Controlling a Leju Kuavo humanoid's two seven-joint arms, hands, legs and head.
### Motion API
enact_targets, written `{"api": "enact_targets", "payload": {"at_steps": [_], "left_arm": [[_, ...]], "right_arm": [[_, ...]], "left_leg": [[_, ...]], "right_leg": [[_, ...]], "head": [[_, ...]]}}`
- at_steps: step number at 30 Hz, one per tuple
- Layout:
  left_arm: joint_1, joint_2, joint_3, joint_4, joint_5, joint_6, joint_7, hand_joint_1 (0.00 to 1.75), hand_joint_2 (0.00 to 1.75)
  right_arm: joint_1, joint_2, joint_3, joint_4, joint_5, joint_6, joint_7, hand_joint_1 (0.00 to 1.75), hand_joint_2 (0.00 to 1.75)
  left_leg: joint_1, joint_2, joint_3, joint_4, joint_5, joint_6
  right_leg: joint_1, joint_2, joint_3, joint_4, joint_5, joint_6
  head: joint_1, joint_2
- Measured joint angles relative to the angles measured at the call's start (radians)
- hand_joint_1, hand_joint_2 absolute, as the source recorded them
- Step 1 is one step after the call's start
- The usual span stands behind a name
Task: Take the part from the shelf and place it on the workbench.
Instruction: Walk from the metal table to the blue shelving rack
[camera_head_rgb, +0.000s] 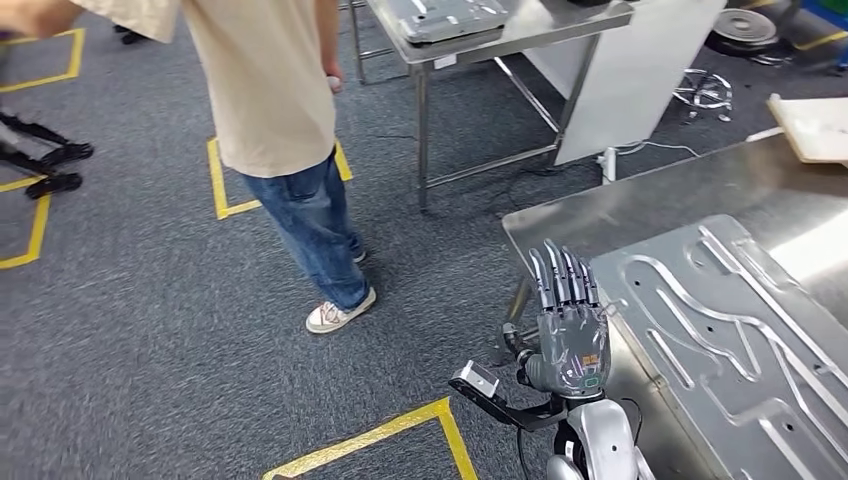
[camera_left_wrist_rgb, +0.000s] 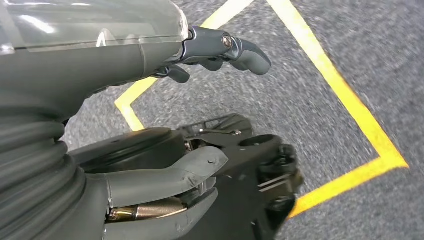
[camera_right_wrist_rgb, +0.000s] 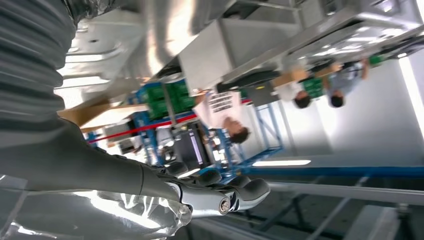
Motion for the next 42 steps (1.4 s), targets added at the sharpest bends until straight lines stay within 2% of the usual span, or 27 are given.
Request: {"api": "enact_targets", "payload": {"at_steps": [1, 3, 5, 7, 8, 10, 12, 13, 14, 15, 16, 18, 20, 22, 23, 25, 27, 29, 30, 31, 32, 33, 35, 36, 38, 40, 42], "left_arm": [[0.001, 0.000, 0.000, 0.000, 0.000, 0.000, 0.000, 0.00, 1.75], [0.001, 0.000, 0.000, 0.000, 0.000, 0.000, 0.000, 0.00, 1.75], [-0.003, 0.000, 0.000, 0.000, 0.000, 0.001, 0.000, 0.00, 1.75], [-0.002, 0.000, 0.000, 0.000, 0.000, 0.001, 0.000, 0.00, 1.75], [0.001, 0.000, 0.000, 0.000, 0.000, 0.001, 0.000, 0.00, 1.75], [0.002, 0.000, 0.001, 0.000, 0.000, 0.002, 0.000, 0.00, 1.75], [-0.001, -0.001, 0.001, 0.000, -0.001, 0.003, 0.000, 0.00, 1.75], [-0.002, -0.001, 0.001, 0.000, -0.002, 0.003, 0.000, 0.00, 1.75], [-0.002, -0.001, 0.001, 0.000, -0.002, 0.003, 0.000, 0.00, 1.75], [-0.002, -0.001, 0.001, 0.000, -0.003, 0.003, 0.000, 0.00, 1.75], [-0.002, -0.001, 0.001, 0.000, -0.003, 0.004, 0.000, 0.00, 1.75], [-0.002, -0.001, 0.001, 0.000, -0.004, 0.004, 0.000, 0.00, 1.75], [-0.002, -0.002, 0.001, 0.000, -0.004, 0.004, 0.000, 0.00, 1.75], [-0.001, -0.002, 0.002, 0.000, -0.004, 0.005, 0.000, 0.00, 1.75], [0.002, -0.001, 0.002, 0.000, -0.005, 0.006, 0.000, 0.00, 1.75], [0.003, -0.001, 0.002, 0.000, -0.005, 0.007, 0.000, 0.00, 1.75], [0.000, -0.001, 0.003, 0.000, -0.007, 0.007, 0.000, 0.00, 1.75], [-0.001, -0.001, 0.003, 0.000, -0.007, 0.007, 0.000, 0.00, 1.75], [0.000, -0.001, 0.003, 0.000, -0.008, 0.007, 0.001, 0.00, 1.75], [0.001, -0.001, 0.003, 0.000, -0.008, 0.007, 0.001, 0.00, 1.75], [0.002, 0.000, 0.003, 0.000, -0.008, 0.007, 0.001, 0.00, 1.75], [0.001, 0.000, 0.003, 0.000, -0.008, 0.007, 0.001, 0.00, 1.75], [-0.003, 0.000, 0.003, 0.000, -0.008, 0.008, 0.002, 0.00, 1.75], [-0.005, 0.000, 0.003, 0.000, -0.008, 0.009, 0.003, 0.00, 1.75], [-0.003, 0.000, 0.003, 0.000, -0.008, 0.009, 0.003, 0.00, 1.75], [0.000, -0.001, 0.003, 0.000, -0.009, 0.009, 0.004, 0.00, 1.75], [-0.003, -0.001, 0.003, 0.000, -0.010, 0.009, 0.004, 0.00, 1.75]], "right_arm": [[0.000, 0.000, 0.000, 0.000, 0.000, 0.000, 0.000, 0.00, 1.75], [-0.001, 0.000, 0.000, 0.000, 0.000, 0.000, 0.000, 0.00, 1.75], [-0.001, 0.000, 0.000, 0.000, 0.001, 0.000, 0.000, 0.00, 1.75], [-0.002, 0.000, 0.000, 0.000, 0.002, 0.000, 0.000, 0.00, 1.75], [-0.003, 0.000, 0.000, 0.000, 0.003, 0.000, 0.000, 0.00, 1.75], [-0.005, 0.000, 0.000, -0.002, 0.006, 0.000, 0.000, 0.00, 1.75], [-0.003, 0.000, 0.000, -0.001, 0.008, 0.001, 0.000, 0.00, 1.75], [-0.001, 0.000, 0.000, 0.000, 0.009, 0.001, 0.000, 0.00, 1.75], [0.001, 0.000, 0.000, 0.001, 0.009, 0.002, 0.000, 0.00, 1.75], [0.001, 0.000, 0.000, 0.001, 0.009, 0.002, 0.000, 0.00, 1.75], [0.001, 0.000, 0.000, 0.002, 0.009, 0.002, 0.000, 0.00, 1.75], [0.000, -0.001, 0.000, 0.001, 0.009, 0.002, 0.000, 0.00, 1.75], [0.000, -0.001, 0.000, 0.001, 0.009, 0.001, 0.000, 0.00, 1.75], [-0.001, -0.001, 0.000, 0.000, 0.010, 0.001, 0.000, 0.00, 1.75], [-0.003, -0.001, 0.000, 0.000, 0.010, 0.001, 0.000, 0.00, 1.75], [-0.006, 0.000, 0.000, 0.000, 0.011, 0.001, 0.001, 0.00, 1.75], [-0.005, 0.000, 0.000, 0.000, 0.012, 0.001, 0.001, 0.00, 1.75], [-0.004, 0.000, 0.000, 0.000, 0.012, 0.001, 0.001, 0.00, 1.75], [-0.004, 0.000, 0.000, 0.000, 0.012, 0.001, 0.001, 0.00, 1.75], [-0.004, 0.000, 0.000, 0.000, 0.012, 0.001, 0.001, 0.00, 1.75], [-0.004, 0.000, 0.000, 0.000, 0.012, 0.001, 0.001, 0.00, 1.75], [-0.004, 0.000, 0.000, 0.000, 0.012, 0.000, 0.001, 0.00, 1.75], [-0.005, 0.000, 0.000, 0.000, 0.012, 0.000, 0.001, 0.00, 1.75], [-0.005, 0.000, 0.000, 0.000, 0.012, 0.000, 0.001, 0.00, 1.75], [-0.007, 0.000, 0.000, 0.000, 0.012, 0.000, 0.002, 0.00, 1.75], [-0.009, 0.000, 0.000, 0.000, 0.012, -0.001, 0.002, 0.00, 1.75], [-0.007, 0.000, 0.000, 0.000, 0.012, -0.001, 0.002, 0.00, 1.75]], "left_leg": [[0.000, 0.008, 0.027, -0.050, 0.031, 0.001], [-0.007, 0.053, 0.097, -0.182, 0.083, 0.011], [-0.017, 0.082, 0.129, -0.247, 0.097, 0.025], [-0.019, 0.062, 0.129, -0.253, 0.098, 0.036], [-0.017, 0.049, 0.132, -0.259, 0.101, 0.041], [-0.010, 0.026, 0.137, -0.269, 0.109, 0.053], [-0.008, 0.005, 0.136, -0.271, 0.111, 0.060], [-0.008, -0.009, 0.136, -0.270, 0.112, 0.061], [-0.008, -0.023, 0.136, -0.268, 0.111, 0.061], [-0.008, -0.038, 0.136, -0.266, 0.111, 0.060], [-0.008, -0.053, 0.136, -0.263, 0.110, 0.059], [-0.008, -0.081, 0.135, -0.255, 0.106, 0.052], [-0.007, -0.105, 0.127, -0.248, 0.105, 0.042], [-0.004, -0.126, 0.119, -0.250, 0.109, 0.029], [-0.003, -0.123, 0.117, -0.249, 0.108, 0.024], [-0.005, -0.077, 0.098, -0.210, 0.082, 0.013], [-0.004, -0.022, 0.045, -0.098, 0.022, 0.005], [-0.001, -0.006, -0.006, 0.004, -0.014, -0.001], [0.000, -0.002, -0.009, 0.012, -0.007, -0.002], [0.000, 0.003, 0.007, -0.018, 0.018, -0.002], [-0.001, 0.018, 0.040, -0.078, 0.052, 0.001], [-0.005, 0.044, 0.075, -0.144, 0.077, 0.006], [-0.016, 0.085, 0.119, -0.234, 0.102, 0.020], [-0.020, 0.089, 0.122, -0.246, 0.099, 0.026], [-0.019, 0.065, 0.123, -0.253, 0.103, 0.038], [-0.012, 0.040, 0.127, -0.263, 0.109, 0.050], [-0.010, 0.016, 0.129, -0.266, 0.113, 0.059]], "right_leg": [[0.000, -0.013, 0.002, 0.001, -0.003, 0.002], [0.004, -0.036, 0.008, 0.003, -0.010, 0.008], [0.009, -0.056, 0.014, 0.004, -0.015, 0.017], [0.011, -0.077, 0.019, 0.002, -0.018, 0.026], [0.009, -0.071, 0.021, 0.006, -0.024, 0.032], [0.004, -0.025, 0.005, 0.056, -0.060, 0.041], [-0.001, 0.030, -0.051, 0.173, -0.120, 0.045], [-0.002, 0.041, -0.080, 0.228, -0.140, 0.047], [-0.002, 0.046, -0.099, 0.259, -0.142, 0.048], [-0.003, 0.048, -0.101, 0.254, -0.125, 0.049], [-0.005, 0.053, -0.086, 0.215, -0.091, 0.049], [-0.009, 0.088, -0.036, 0.093, -0.026, 0.046], [-0.010, 0.120, -0.007, 0.024, -0.007, 0.042], [-0.008, 0.111, -0.003, 0.016, -0.009, 0.034], [-0.009, 0.100, -0.001, 0.011, -0.007, 0.028], [-0.012, 0.076, 0.004, 0.001, -0.002, 0.014], [-0.008, 0.046, 0.005, -0.001, -0.003, 0.005], [-0.005, 0.015, 0.005, -0.001, -0.006, 0.002], [-0.005, 0.000, 0.006, 0.000, -0.008, 0.002], [-0.004, -0.013, 0.008, 0.000, -0.010, 0.003], [-0.004, -0.025, 0.011, 0.001, -0.012, 0.006], [-0.002, -0.037, 0.015, 0.001, -0.016, 0.009], [0.004, -0.059, 0.020, 0.003, -0.022, 0.019], [0.006, -0.070, 0.022, 0.002, -0.024, 0.024], [0.007, -0.086, 0.029, 0.000, -0.029, 0.034], [0.003, -0.042, 0.022, 0.030, -0.055, 0.045], [-0.002, 0.026, -0.024, 0.130, -0.110, 0.052]], "head": [[0.000, 0.000], [0.000, 0.000], [0.000, 0.000], [0.001, 0.000], [0.001, 0.000], [0.001, 0.000], [0.001, 0.000], [0.001, 0.000], [0.001, 0.000], [0.001, 0.000], [0.001, 0.000], [0.001, 0.000], [0.001, 0.000], [0.001, 0.000], [0.001, 0.000], [0.000, 0.000], [-0.002, 0.000], [-0.002, 0.000], [-0.002, 0.000], [-0.002, 0.000], [-0.002, 0.000], [-0.002, 0.000], [-0.001, 0.000], [-0.001, 0.000], [-0.001, 0.000], [-0.001, 0.000], [0.000, 0.000]]}}
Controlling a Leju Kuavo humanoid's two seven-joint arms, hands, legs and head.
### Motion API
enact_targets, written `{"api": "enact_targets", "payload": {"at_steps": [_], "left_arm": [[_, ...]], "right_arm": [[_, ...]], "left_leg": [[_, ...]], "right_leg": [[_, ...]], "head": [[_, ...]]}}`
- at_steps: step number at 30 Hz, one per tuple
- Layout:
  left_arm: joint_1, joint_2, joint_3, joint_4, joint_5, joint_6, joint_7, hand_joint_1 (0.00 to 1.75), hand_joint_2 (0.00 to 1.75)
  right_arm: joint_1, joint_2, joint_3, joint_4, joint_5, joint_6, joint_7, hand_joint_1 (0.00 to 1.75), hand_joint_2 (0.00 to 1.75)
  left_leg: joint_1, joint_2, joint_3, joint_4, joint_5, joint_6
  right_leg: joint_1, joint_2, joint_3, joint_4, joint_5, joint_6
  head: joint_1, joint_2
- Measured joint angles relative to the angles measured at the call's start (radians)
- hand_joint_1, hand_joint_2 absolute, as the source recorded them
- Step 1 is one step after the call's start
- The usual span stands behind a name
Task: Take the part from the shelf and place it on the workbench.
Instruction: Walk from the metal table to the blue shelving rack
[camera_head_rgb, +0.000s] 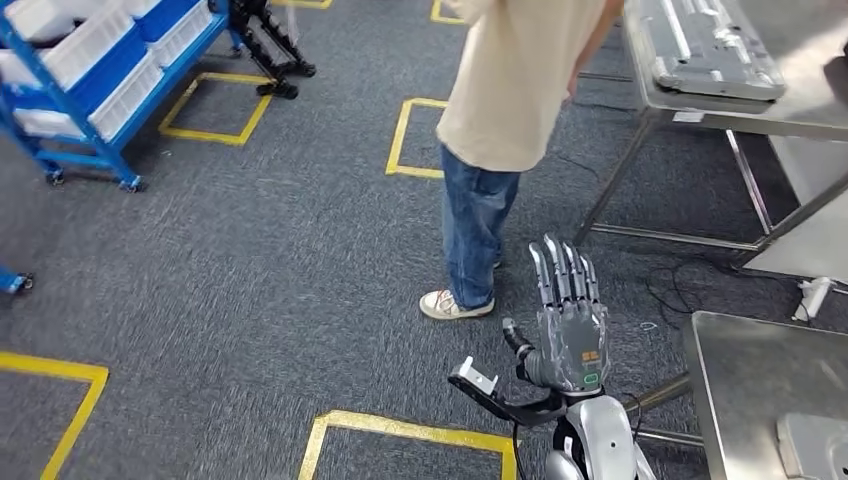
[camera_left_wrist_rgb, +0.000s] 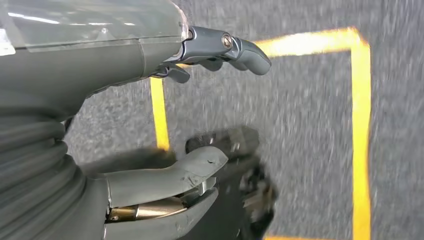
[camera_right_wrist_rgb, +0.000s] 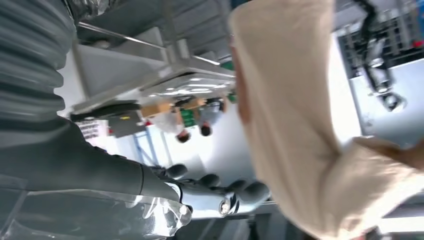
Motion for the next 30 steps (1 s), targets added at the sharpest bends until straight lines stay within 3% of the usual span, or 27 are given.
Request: {"api": "enact_targets", "payload": {"at_steps": [2, 3, 5, 7, 9, 11, 12, 13, 15, 16, 18, 19, 20, 22, 24, 26, 27, 28, 30], "left_arm": [[-0.003, 0.000, 0.000, 0.000, 0.000, 0.000, 0.000, 0.00, 1.75], [-0.003, 0.000, 0.000, 0.000, -0.001, 0.000, 0.000, 0.00, 1.75], [-0.002, 0.000, 0.000, 0.000, -0.001, 0.000, 0.000, 0.00, 1.75], [-0.002, -0.001, 0.000, 0.000, -0.001, 0.000, 0.000, 0.00, 1.75], [-0.003, -0.002, 0.000, 0.000, -0.001, 0.000, 0.000, 0.00, 1.75], [0.000, -0.002, 0.001, 0.000, -0.001, 0.001, 0.000, 0.00, 1.75], [0.002, -0.001, 0.001, 0.000, -0.001, 0.001, -0.001, 0.00, 1.75], [0.003, -0.001, 0.001, 0.000, -0.001, 0.002, -0.001, 0.00, 1.75], [0.001, -0.001, 0.001, 0.000, -0.001, 0.002, -0.001, 0.00, 1.75], [-0.001, -0.001, 0.001, 0.000, -0.001, 0.002, -0.001, 0.00, 1.75], [-0.001, -0.001, 0.001, 0.000, -0.001, 0.002, -0.001, 0.00, 1.75], [0.001, -0.001, 0.001, 0.000, -0.001, 0.002, -0.001, 0.00, 1.75], [0.002, 0.000, 0.001, 0.000, -0.001, 0.002, -0.001, 0.00, 1.75], [0.001, 0.000, 0.001, 0.000, -0.001, 0.003, -0.001, 0.00, 1.75], [-0.003, 0.000, 0.001, 0.000, -0.001, 0.003, -0.002, 0.00, 1.75], [-0.002, -0.001, 0.002, 0.000, -0.001, 0.003, -0.002, 0.00, 1.75], [0.000, -0.001, 0.002, 0.000, -0.001, 0.003, -0.002, 0.00, 1.75], [0.002, -0.001, 0.002, 0.000, -0.001, 0.003, -0.003, 0.00, 1.75], [0.002, -0.001, 0.003, 0.000, -0.001, 0.004, -0.003, 0.00, 1.75]], "right_arm": [[0.004, 0.000, 0.000, 0.001, 0.000, 0.000, 0.000, 0.00, 1.75], [0.006, 0.000, 0.000, 0.001, 0.000, 0.000, 0.000, 0.00, 1.75], [0.006, 0.000, 0.000, 0.001, 0.000, 0.000, 0.000, 0.00, 1.75], [0.005, 0.000, 0.000, 0.001, 0.000, 0.000, 0.000, 0.00, 1.75], [0.006, 0.000, 0.000, 0.000, 0.000, 0.000, 0.000, 0.00, 1.75], [0.006, 0.000, 0.000, 0.000, 0.001, 0.000, 0.000, 0.00, 1.75], [0.004, 0.000, 0.000, 0.000, 0.002, 0.000, -0.001, 0.00, 1.75], [0.004, 0.000, 0.000, 0.000, 0.002, 0.000, -0.001, 0.00, 1.75], [0.005, 0.000, 0.000, 0.000, 0.003, 0.000, -0.002, 0.00, 1.75], [0.006, 0.000, 0.000, 0.000, 0.003, 0.000, -0.002, 0.00, 1.75], [0.007, 0.000, 0.000, 0.000, 0.003, 0.000, -0.002, 0.00, 1.75], [0.007, 0.000, 0.000, 0.000, 0.003, 0.000, -0.002, 0.00, 1.75], [0.007, 0.000, 0.000, 0.000, 0.003, 0.000, -0.002, 0.00, 1.75], [0.007, 0.000, 0.000, 0.000, 0.004, 0.000, -0.002, 0.00, 1.75], [0.007, 0.000, 0.000, 0.000, 0.006, 0.000, -0.002, 0.00, 1.75], [0.006, 0.000, 0.000, 0.000, 0.007, 0.001, -0.002, 0.00, 1.75], [0.006, 0.000, 0.000, -0.001, 0.007, 0.001, -0.002, 0.00, 1.75], [0.005, 0.000, 0.000, -0.002, 0.008, 0.000, -0.002, 0.00, 1.75], [0.006, 0.000, 0.000, -0.004, 0.008, 0.000, -0.002, 0.00, 1.75]], "left_leg": [[-0.001, -0.029, -0.001, 0.001, 0.000, 0.004], [-0.001, -0.045, 0.000, 0.003, 0.000, 0.004], [0.000, -0.077, 0.001, 0.008, -0.002, 0.002], [0.000, -0.105, -0.002, 0.015, -0.005, -0.004], [0.002, -0.127, -0.012, 0.019, -0.004, -0.015], [0.006, -0.148, -0.019, 0.018, 0.000, -0.028], [0.005, -0.140, -0.021, 0.022, -0.003, -0.034], [0.003, -0.116, -0.029, 0.040, -0.015, -0.039], [0.003, -0.051, -0.074, 0.135, -0.066, -0.047], [0.005, -0.031, -0.107, 0.199, -0.096, -0.050], [0.009, -0.018, -0.147, 0.277, -0.116, -0.056], [0.011, -0.014, -0.141, 0.266, -0.100, -0.057], [0.011, -0.006, -0.115, 0.218, -0.070, -0.057], [0.005, 0.040, -0.044, 0.088, -0.017, -0.050], [-0.003, 0.071, -0.011, 0.022, -0.005, -0.039], [-0.006, 0.052, -0.011, 0.015, -0.006, -0.027], [-0.004, 0.039, -0.010, 0.012, -0.004, -0.021], [-0.001, 0.027, -0.008, 0.007, -0.001, -0.014], [0.003, 0.005, -0.006, 0.002, 0.004, -0.004]], "right_leg": [[-0.001, 0.021, -0.061, 0.110, -0.036, 0.003], [-0.001, 0.024, -0.075, 0.129, -0.029, 0.004], [-0.002, 0.032, -0.056, 0.061, 0.038, 0.001], [-0.006, 0.077, -0.010, -0.055, 0.097, -0.006], [-0.007, 0.111, 0.008, -0.108, 0.107, -0.013], [-0.006, 0.096, 0.011, -0.116, 0.108, -0.021], [-0.008, 0.084, 0.015, -0.122, 0.110, -0.026], [-0.010, 0.071, 0.020, -0.128, 0.112, -0.032], [-0.010, 0.039, 0.028, -0.136, 0.113, -0.041], [-0.008, 0.022, 0.029, -0.136, 0.111, -0.044], [-0.007, -0.010, 0.030, -0.135, 0.108, -0.046], [-0.007, -0.025, 0.031, -0.134, 0.106, -0.045], [-0.007, -0.039, 0.033, -0.134, 0.104, -0.043], [-0.004, -0.062, 0.038, -0.130, 0.097, -0.035], [0.002, -0.083, 0.044, -0.129, 0.091, -0.025], [0.006, -0.106, 0.051, -0.133, 0.087, -0.016], [0.004, -0.105, 0.055, -0.132, 0.083, -0.011], [0.002, -0.087, 0.053, -0.119, 0.070, -0.006], [-0.002, -0.025, 0.016, -0.034, 0.016, 0.000]], "head": [[0.000, 0.000], [0.000, 0.000], [0.000, 0.000], [0.000, 0.000], [0.000, 0.000], [0.000, 0.000], [0.000, 0.000], [-0.002, 0.000], [-0.004, 0.000], [-0.006, 0.000], [-0.006, 0.000], [-0.006, 0.000], [-0.006, 0.000], [-0.006, 0.000], [-0.005, 0.000], [-0.004, 0.000], [-0.004, 0.000], [-0.004, 0.000], [-0.004, 0.000]]}}
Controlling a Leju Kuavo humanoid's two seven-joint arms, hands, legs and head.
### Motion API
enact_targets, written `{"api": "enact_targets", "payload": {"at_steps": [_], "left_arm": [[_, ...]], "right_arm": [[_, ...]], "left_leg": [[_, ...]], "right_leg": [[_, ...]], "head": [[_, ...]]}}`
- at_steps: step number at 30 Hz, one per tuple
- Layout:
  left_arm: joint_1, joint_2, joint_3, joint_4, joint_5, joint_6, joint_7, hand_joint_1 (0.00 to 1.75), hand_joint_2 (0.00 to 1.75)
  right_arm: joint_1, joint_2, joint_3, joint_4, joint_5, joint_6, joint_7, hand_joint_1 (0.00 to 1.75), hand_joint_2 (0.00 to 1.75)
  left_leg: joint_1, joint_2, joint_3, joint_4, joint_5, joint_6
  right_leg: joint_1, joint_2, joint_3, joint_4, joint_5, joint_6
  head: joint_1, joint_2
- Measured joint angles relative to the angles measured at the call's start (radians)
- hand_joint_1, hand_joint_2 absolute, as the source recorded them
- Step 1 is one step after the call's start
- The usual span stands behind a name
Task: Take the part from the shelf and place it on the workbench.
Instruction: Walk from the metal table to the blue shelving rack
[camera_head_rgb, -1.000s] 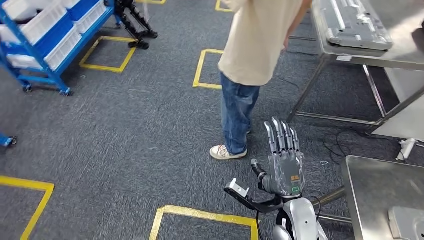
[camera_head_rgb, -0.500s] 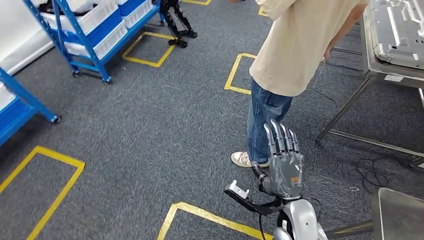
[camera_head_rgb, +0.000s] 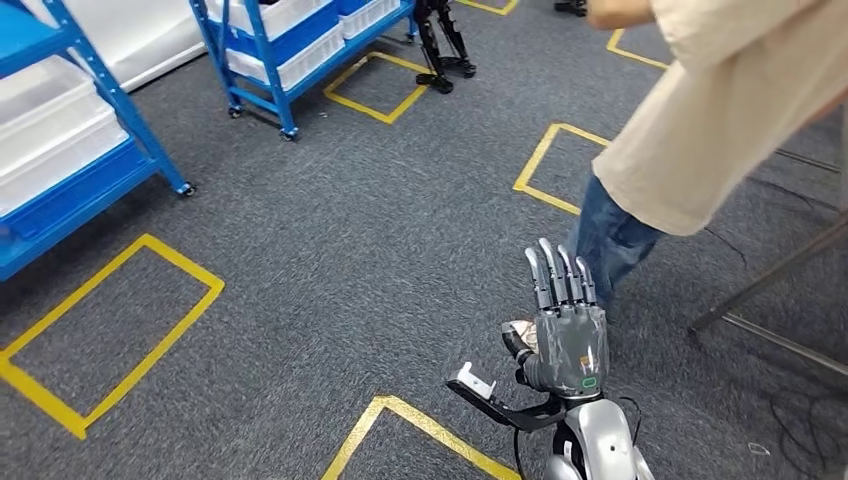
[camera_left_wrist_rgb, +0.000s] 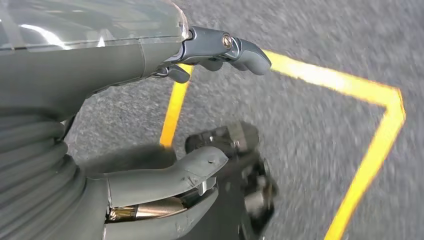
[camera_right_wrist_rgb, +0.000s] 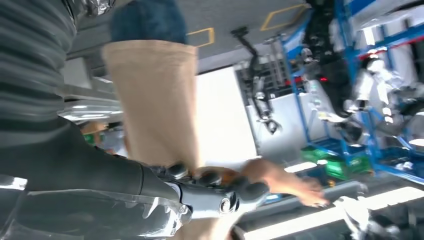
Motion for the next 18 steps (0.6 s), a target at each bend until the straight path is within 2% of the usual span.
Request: {"api": "enact_targets", "payload": {"at_steps": [1, 2, 3, 4, 5, 6, 8, 9, 10, 11, 12, 13, 14, 16, 17, 18], "left_arm": [[-0.002, 0.000, 0.000, 0.000, 0.000, 0.000, 0.000, 0.00, 1.75], [-0.003, -0.001, 0.000, 0.000, 0.000, 0.000, 0.000, 0.00, 1.75], [-0.003, -0.001, 0.001, 0.000, -0.001, 0.000, 0.000, 0.00, 1.75], [-0.003, -0.001, 0.001, 0.000, -0.003, 0.000, 0.000, 0.00, 1.75], [-0.002, -0.001, 0.001, 0.000, -0.004, 0.000, 0.000, 0.00, 1.75], [-0.002, -0.001, 0.002, 0.000, -0.005, 0.000, 0.000, 0.00, 1.75], [-0.002, -0.002, 0.002, 0.000, -0.006, 0.000, 0.000, 0.00, 1.75], [-0.003, -0.002, 0.002, 0.000, -0.006, 0.000, 0.000, 0.00, 1.75], [-0.002, -0.003, 0.002, 0.000, -0.006, 0.000, 0.000, 0.00, 1.75], [-0.002, -0.003, 0.003, 0.000, -0.006, 0.000, -0.001, 0.00, 1.75], [0.000, -0.002, 0.003, 0.000, -0.007, 0.001, -0.001, 0.00, 1.75], [0.001, -0.002, 0.004, 0.000, -0.007, 0.001, -0.001, 0.00, 1.75], [0.001, -0.001, 0.005, 0.000, -0.007, 0.001, -0.001, 0.00, 1.75], [-0.001, -0.001, 0.005, 0.000, -0.007, 0.002, -0.001, 0.00, 1.75], [-0.003, -0.001, 0.005, 0.000, -0.007, 0.002, -0.001, 0.00, 1.75], [-0.003, -0.001, 0.005, 0.000, -0.007, 0.002, -0.001, 0.00, 1.75]], "right_arm": [[0.002, 0.000, 0.000, -0.001, 0.000, 0.000, 0.000, 0.00, 1.75], [0.004, 0.000, 0.000, -0.001, 0.000, 0.000, 0.000, 0.00, 1.75], [0.006, 0.000, 0.000, -0.001, 0.000, 0.000, 0.000, 0.00, 1.75], [0.007, 0.000, 0.000, -0.001, 0.000, 0.000, 0.000, 0.00, 1.75], [0.007, 0.000, 0.000, -0.001, 0.000, 0.000, 0.000, 0.00, 1.75], [0.007, 0.000, 0.000, -0.001, 0.000, 0.000, 0.000, 0.00, 1.75], [0.007, 0.000, 0.000, -0.001, 0.001, 0.000, 0.000, 0.00, 1.75], [0.007, 0.000, 0.000, -0.002, 0.002, 0.000, 0.000, 0.00, 1.75], [0.007, 0.000, 0.000, -0.002, 0.002, 0.000, 0.000, 0.00, 1.75], [0.007, 0.000, 0.000, -0.003, 0.003, 0.000, 0.000, 0.00, 1.75], [0.006, 0.000, 0.000, -0.003, 0.004, 0.000, 0.000, 0.00, 1.75], [0.005, 0.000, 0.000, -0.004, 0.005, 0.000, 0.000, 0.00, 1.75], [0.005, 0.000, 0.000, -0.004, 0.005, 0.000, 0.000, 0.00, 1.75], [0.008, 0.000, 0.000, -0.005, 0.006, -0.001, 0.000, 0.00, 1.75], [0.009, 0.000, 0.000, -0.005, 0.006, -0.001, 0.000, 0.00, 1.75], [0.010, 0.000, 0.000, -0.005, 0.006, -0.001, 0.000, 0.00, 1.75]], "left_leg": [[0.000, -0.012, -0.001, 0.000, 0.001, 0.003], [-0.001, -0.026, -0.002, 0.001, 0.001, 0.005], [-0.002, -0.041, -0.002, 0.002, 0.001, 0.006], [-0.002, -0.056, -0.002, 0.004, 0.001, 0.006], [-0.003, -0.072, -0.001, 0.006, 0.000, 0.005], [-0.002, -0.086, -0.001, 0.008, -0.001, 0.004], [-0.003, -0.113, -0.005, 0.014, -0.002, -0.003], [-0.002, -0.124, -0.009, 0.016, -0.002, -0.008], [0.000, -0.135, -0.014, 0.017, -0.001, -0.015], [0.002, -0.147, -0.018, 0.016, 0.001, -0.022], [0.003, -0.148, -0.019, 0.016, 0.001, -0.028], [0.002, -0.131, -0.024, 0.026, -0.005, -0.034], [0.001, -0.104, -0.035, 0.051, -0.022, -0.040], [0.002, -0.044, -0.085, 0.155, -0.078, -0.048], [0.005, -0.032, -0.115, 0.215, -0.104, -0.051], [0.007, -0.026, -0.136, 0.257, -0.117, -0.054]], "right_leg": [[0.000, 0.027, -0.033, 0.066, -0.033, 0.000], [0.000, 0.039, -0.065, 0.127, -0.055, 0.000], [0.000, 0.045, -0.087, 0.163, -0.058, 0.000], [0.001, 0.048, -0.094, 0.165, -0.043, -0.001], [0.000, 0.053, -0.083, 0.130, -0.009, -0.004], [0.000, 0.068, -0.060, 0.070, 0.033, -0.007], [-0.003, 0.120, -0.017, -0.040, 0.084, -0.016], [-0.003, 0.140, -0.007, -0.069, 0.090, -0.018], [-0.002, 0.146, -0.004, -0.078, 0.087, -0.020], [-0.001, 0.137, -0.002, -0.083, 0.088, -0.022], [-0.002, 0.124, 0.001, -0.088, 0.090, -0.027], [-0.004, 0.111, 0.006, -0.094, 0.092, -0.031], [-0.006, 0.096, 0.011, -0.100, 0.093, -0.037], [-0.004, 0.063, 0.017, -0.104, 0.091, -0.046], [-0.003, 0.046, 0.017, -0.103, 0.089, -0.049], [-0.002, 0.029, 0.018, -0.102, 0.087, -0.049]], "head": [[0.000, 0.000], [0.000, 0.000], [0.000, 0.000], [0.000, 0.000], [0.000, 0.000], [0.000, 0.000], [0.000, 0.000], [0.000, 0.000], [0.000, 0.000], [0.000, 0.000], [0.000, 0.000], [-0.001, 0.000], [-0.003, 0.000], [-0.005, 0.000], [-0.005, 0.000], [-0.005, 0.000]]}}
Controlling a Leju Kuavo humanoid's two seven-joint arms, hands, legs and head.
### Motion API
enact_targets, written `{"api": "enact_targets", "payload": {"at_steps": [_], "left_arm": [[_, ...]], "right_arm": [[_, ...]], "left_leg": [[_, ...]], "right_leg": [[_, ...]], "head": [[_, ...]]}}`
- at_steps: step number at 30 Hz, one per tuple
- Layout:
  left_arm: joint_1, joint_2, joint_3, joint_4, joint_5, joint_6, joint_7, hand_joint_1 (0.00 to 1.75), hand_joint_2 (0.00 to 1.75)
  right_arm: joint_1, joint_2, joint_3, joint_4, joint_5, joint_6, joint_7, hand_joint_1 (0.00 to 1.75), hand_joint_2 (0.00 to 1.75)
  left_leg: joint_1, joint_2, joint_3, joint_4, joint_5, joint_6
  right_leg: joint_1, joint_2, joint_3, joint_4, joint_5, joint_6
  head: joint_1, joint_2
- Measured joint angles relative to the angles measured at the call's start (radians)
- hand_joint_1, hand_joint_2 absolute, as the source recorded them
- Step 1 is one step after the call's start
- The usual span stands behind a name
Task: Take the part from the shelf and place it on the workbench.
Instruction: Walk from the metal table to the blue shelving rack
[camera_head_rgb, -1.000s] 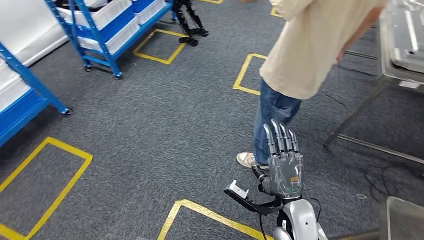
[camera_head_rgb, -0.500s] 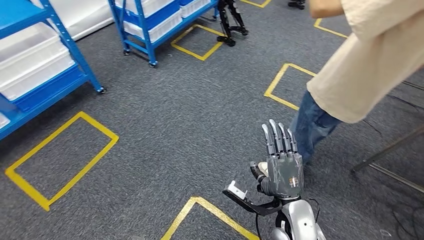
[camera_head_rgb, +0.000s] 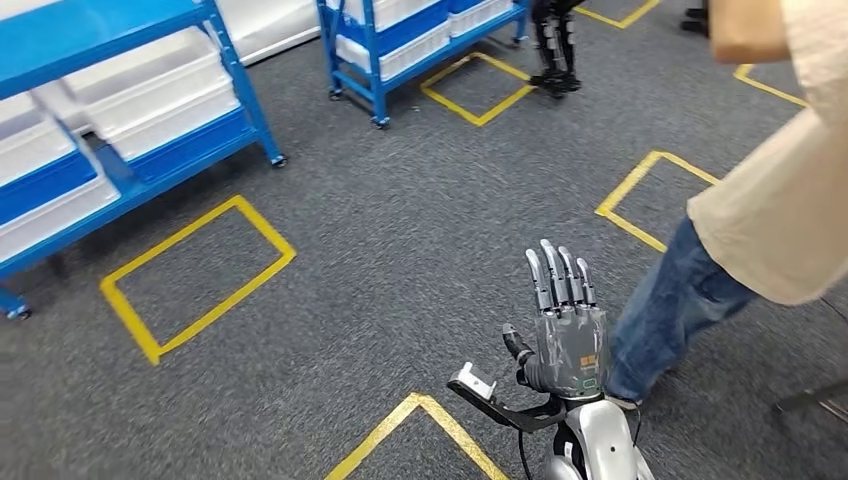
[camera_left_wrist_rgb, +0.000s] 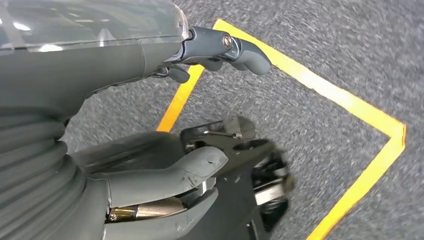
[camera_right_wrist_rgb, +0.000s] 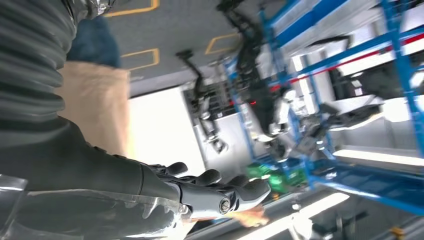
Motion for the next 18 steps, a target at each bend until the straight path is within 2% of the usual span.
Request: {"api": "enact_targets", "payload": {"at_steps": [1, 2, 3, 4, 6, 7, 9, 10, 12, 13, 14, 15, 16, 17, 18], "left_arm": [[0.001, 0.000, 0.000, 0.000, 0.000, 0.000, 0.000, 0.00, 1.75], [0.003, 0.000, 0.000, 0.000, 0.000, 0.001, 0.000, 0.00, 1.75], [0.004, 0.000, 0.000, 0.000, 0.000, 0.002, 0.000, 0.00, 1.75], [0.004, 0.000, 0.001, 0.000, 0.000, 0.002, 0.000, 0.00, 1.75], [0.001, 0.000, 0.001, 0.000, 0.000, 0.003, 0.000, 0.00, 1.75], [0.000, 0.000, 0.001, 0.000, -0.001, 0.003, 0.000, 0.00, 1.75], [0.002, 0.000, 0.002, 0.000, -0.001, 0.003, 0.000, 0.00, 1.75], [0.004, 0.000, 0.002, 0.000, -0.001, 0.004, 0.000, 0.00, 1.75], [0.005, 0.000, 0.003, 0.000, -0.002, 0.006, 0.000, 0.00, 1.75], [0.003, 0.000, 0.003, 0.000, -0.002, 0.006, 0.000, 0.00, 1.75], [0.001, 0.000, 0.003, 0.000, -0.002, 0.007, 0.000, 0.00, 1.75], [0.001, 0.000, 0.003, 0.000, -0.002, 0.007, 0.000, 0.00, 1.75], [0.001, 0.000, 0.003, 0.000, -0.002, 0.006, 0.000, 0.00, 1.75], [0.001, 0.000, 0.003, 0.000, -0.003, 0.006, 0.000, 0.00, 1.75], [0.001, 0.000, 0.003, 0.000, -0.003, 0.006, 0.000, 0.00, 1.75]], "right_arm": [[0.000, 0.000, 0.000, 0.000, 0.000, 0.000, 0.000, 0.00, 1.75], [0.000, 0.000, 0.000, 0.000, 0.000, 0.000, 0.000, 0.00, 1.75], [0.000, 0.000, 0.000, 0.000, 0.000, 0.000, 0.000, 0.00, 1.75], [0.000, 0.000, 0.000, 0.000, 0.000, 0.000, 0.000, 0.00, 1.75], [0.000, 0.000, 0.000, -0.001, -0.001, -0.001, 0.000, 0.00, 1.75], [0.000, 0.000, 0.000, -0.001, -0.001, -0.001, 0.000, 0.00, 1.75], [-0.001, 0.000, 0.000, -0.002, -0.002, -0.001, 0.000, 0.00, 1.75], [-0.002, 0.000, 0.000, -0.002, -0.003, -0.002, 0.000, 0.00, 1.75], [-0.003, 0.000, 0.000, -0.004, -0.003, -0.004, 0.000, 0.00, 1.75], [-0.002, 0.000, -0.001, -0.005, -0.003, -0.005, 0.000, 0.00, 1.75], [0.000, 0.000, -0.001, -0.006, -0.004, -0.006, 0.000, 0.00, 1.75], [0.001, -0.001, -0.001, -0.006, -0.004, -0.006, 0.000, 0.00, 1.75], [0.003, -0.001, -0.001, -0.006, -0.004, -0.006, 0.000, 0.00, 1.75], [0.003, -0.001, -0.001, -0.006, -0.005, -0.006, 0.000, 0.00, 1.75], [0.003, -0.001, -0.001, -0.006, -0.006, -0.006, 0.000, 0.00, 1.75]], "left_leg": [[0.001, 0.004, -0.004, 0.010, 0.005, -0.002], [0.002, 0.009, 0.011, -0.015, 0.025, -0.002], [0.002, 0.019, 0.043, -0.073, 0.057, 0.000], [-0.001, 0.042, 0.080, -0.139, 0.082, 0.004], [-0.010, 0.075, 0.127, -0.228, 0.107, 0.017], [-0.015, 0.079, 0.132, -0.241, 0.105, 0.022], [-0.014, 0.056, 0.133, -0.248, 0.109, 0.034], [-0.012, 0.045, 0.136, -0.253, 0.111, 0.040], [-0.005, 0.025, 0.141, -0.263, 0.117, 0.051], [-0.006, 0.015, 0.141, -0.264, 0.118, 0.054], [-0.006, 0.003, 0.141, -0.263, 0.118, 0.056], [-0.006, -0.010, 0.141, -0.263, 0.117, 0.057], [-0.007, -0.024, 0.141, -0.261, 0.117, 0.057], [-0.006, -0.039, 0.142, -0.259, 0.116, 0.056], [-0.006, -0.054, 0.142, -0.256, 0.115, 0.054]], "right_leg": [[0.000, -0.015, 0.001, 0.001, -0.002, 0.000], [0.000, -0.029, 0.003, 0.002, -0.005, 0.002], [0.000, -0.042, 0.006, 0.003, -0.009, 0.004], [0.001, -0.054, 0.010, 0.004, -0.012, 0.007], [0.007, -0.075, 0.015, 0.006, -0.020, 0.016], [0.010, -0.085, 0.017, 0.005, -0.021, 0.020], [0.012, -0.100, 0.024, 0.002, -0.025, 0.029], [0.010, -0.087, 0.026, 0.006, -0.032, 0.035], [0.005, -0.031, 0.002, 0.065, -0.073, 0.042], [0.004, -0.002, -0.026, 0.123, -0.103, 0.043], [0.003, 0.013, -0.061, 0.188, -0.131, 0.043], [0.003, 0.019, -0.091, 0.241, -0.146, 0.043], [0.003, 0.021, -0.107, 0.264, -0.141, 0.044], [0.002, 0.023, -0.107, 0.250, -0.116, 0.044], [-0.001, 0.030, -0.090, 0.204, -0.078, 0.044]], "head": [[0.000, 0.000], [0.000, 0.000], [0.000, 0.000], [0.000, 0.000], [0.000, 0.000], [0.001, 0.000], [0.001, 0.000], [0.001, 0.000], [0.002, 0.000], [0.002, 0.000], [0.002, 0.000], [0.002, 0.000], [0.002, 0.000], [0.002, 0.000], [0.002, 0.000]]}}
